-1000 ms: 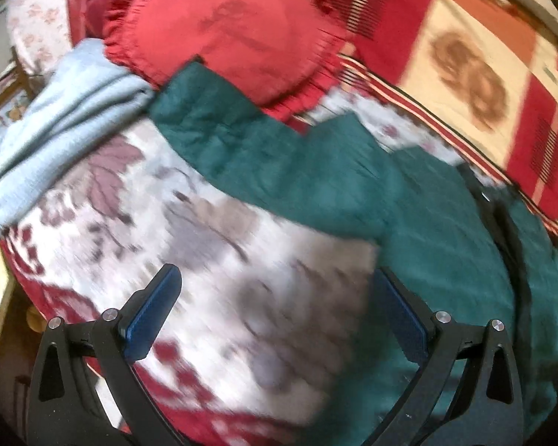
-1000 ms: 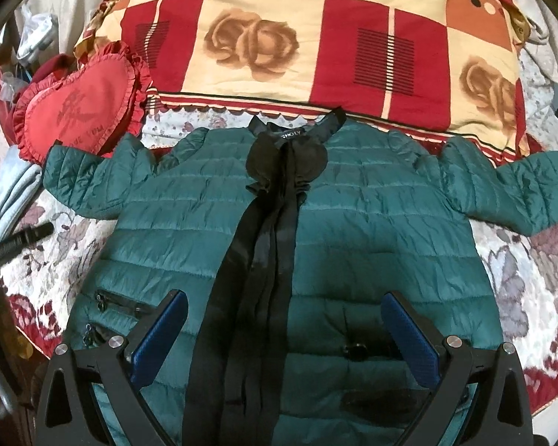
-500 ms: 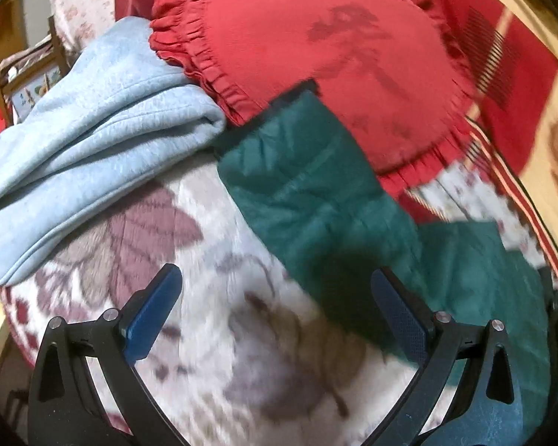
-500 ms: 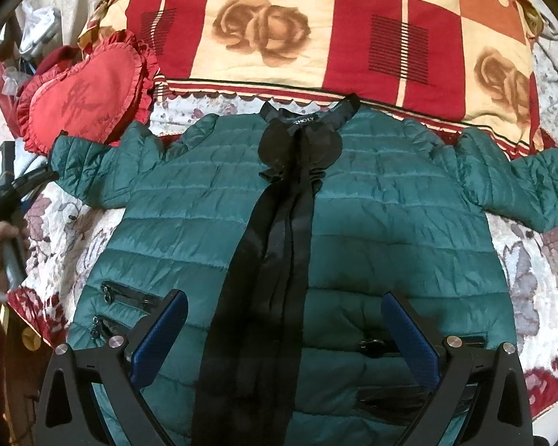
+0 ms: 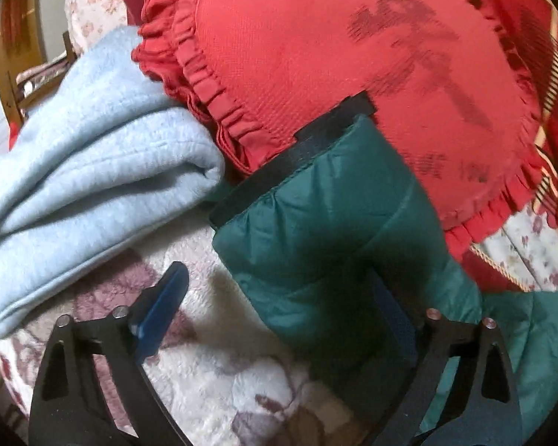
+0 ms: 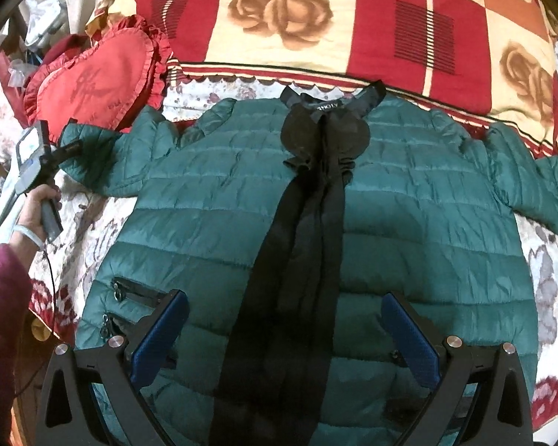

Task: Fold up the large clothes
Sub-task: 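Move the left gripper to the sleeve cuff by the heart pillow and grasp, then lift the cuff with the left gripper and carry it across the chest, release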

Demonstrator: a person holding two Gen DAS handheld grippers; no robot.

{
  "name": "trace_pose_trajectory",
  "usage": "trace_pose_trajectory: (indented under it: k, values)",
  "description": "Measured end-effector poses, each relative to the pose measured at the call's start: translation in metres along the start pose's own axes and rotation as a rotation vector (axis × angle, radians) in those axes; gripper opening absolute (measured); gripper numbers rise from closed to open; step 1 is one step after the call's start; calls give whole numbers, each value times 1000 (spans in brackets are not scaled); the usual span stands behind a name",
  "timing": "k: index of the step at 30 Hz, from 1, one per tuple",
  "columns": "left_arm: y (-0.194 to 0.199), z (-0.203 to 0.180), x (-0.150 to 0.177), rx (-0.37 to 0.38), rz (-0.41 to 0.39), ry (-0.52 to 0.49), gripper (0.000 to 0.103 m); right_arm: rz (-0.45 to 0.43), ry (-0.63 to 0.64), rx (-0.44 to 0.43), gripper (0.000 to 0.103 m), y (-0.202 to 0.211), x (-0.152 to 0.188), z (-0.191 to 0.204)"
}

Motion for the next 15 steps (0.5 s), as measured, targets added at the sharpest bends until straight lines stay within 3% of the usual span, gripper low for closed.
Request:
trace_pose_trajectory:
  k: [2,4,6,10,15]
  values:
    - [-8,1,-1,24,26,19,66,-17,-7,5,103,-1,-2,-2]
    - [-15,3,-2,54,51,32,34,-22,-3,10,103,-2,-2,-3]
    - [-15,9,-4,77,56,72,18,-22,6,13,103,-3,-2,-3]
    - [-3,22,-7,178,71,136,9,-26,-1,10,103,-2,-1,-6]
    - [40,17,-12,245,12,49,7,-23,-31,-15,103,-1,3,-8]
Point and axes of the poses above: each gripper's, at about its wrist camera, not at the fingertips, and y roughly against the way its jaws point, z to its left, x to its underside, the point moved 2 cm from there along -y, roughly the way its jaws point, and after that the axes turned 1 degree about z, right-handed, at the moved point
